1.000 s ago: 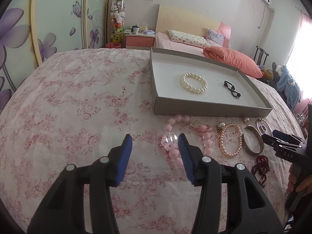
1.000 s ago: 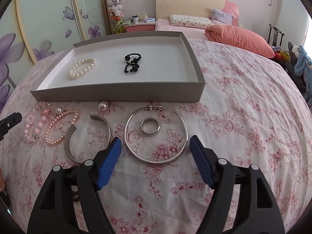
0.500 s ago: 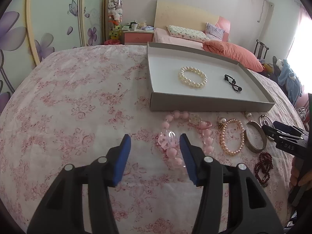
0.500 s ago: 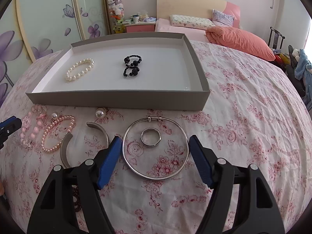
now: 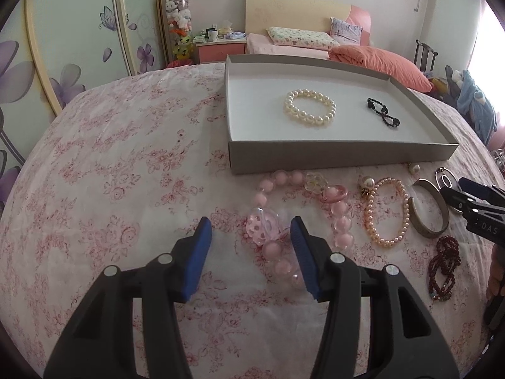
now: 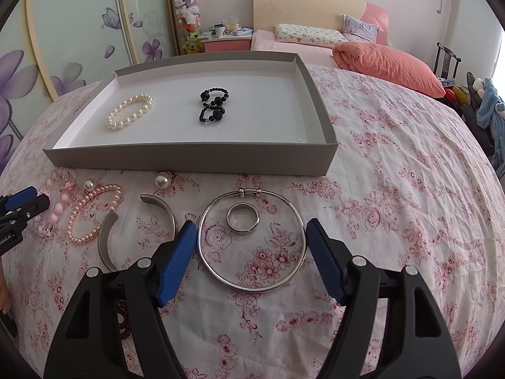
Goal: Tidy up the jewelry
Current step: 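Grasp the pink bead bracelet with the left tool while the right moves to the silver hoop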
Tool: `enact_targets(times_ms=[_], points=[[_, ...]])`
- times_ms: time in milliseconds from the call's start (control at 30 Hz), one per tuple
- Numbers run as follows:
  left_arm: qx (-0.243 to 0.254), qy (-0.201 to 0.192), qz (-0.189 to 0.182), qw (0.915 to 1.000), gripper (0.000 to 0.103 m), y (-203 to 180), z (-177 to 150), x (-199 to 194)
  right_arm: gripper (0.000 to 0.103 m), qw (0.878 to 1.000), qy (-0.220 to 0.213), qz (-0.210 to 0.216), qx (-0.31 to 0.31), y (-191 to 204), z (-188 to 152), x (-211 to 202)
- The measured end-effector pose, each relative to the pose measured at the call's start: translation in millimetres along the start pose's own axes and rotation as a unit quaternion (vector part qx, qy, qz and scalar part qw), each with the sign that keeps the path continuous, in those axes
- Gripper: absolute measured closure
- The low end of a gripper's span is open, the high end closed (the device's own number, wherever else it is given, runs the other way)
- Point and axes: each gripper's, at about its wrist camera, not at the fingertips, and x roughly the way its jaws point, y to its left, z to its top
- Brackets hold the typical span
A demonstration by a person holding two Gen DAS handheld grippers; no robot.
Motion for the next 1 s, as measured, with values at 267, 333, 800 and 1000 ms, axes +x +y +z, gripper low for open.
enact_targets(times_ms=[267,333,800,1000], points=[[0.011,0.001,0.009,0.9999,0.059,-9,3,2,0.031,1.000,0.000,0.000,0.000,0,0,0],[0.013,0.000,0.009,0.9999,0.063,-11,3,2,0.031,1.000,0.000,0.000,0.000,0,0,0],[0.016,-0.002,0.001,0.9999,0.080,-16,3,1,0.032,1.000,0.001,0.000,0.001,0,0,0],[-0.003,-0.006,-0.013,0.9999,0.080,-8,3,-5,0.032,1.000,-0.008,0.007,0.013,-4,0,-4]])
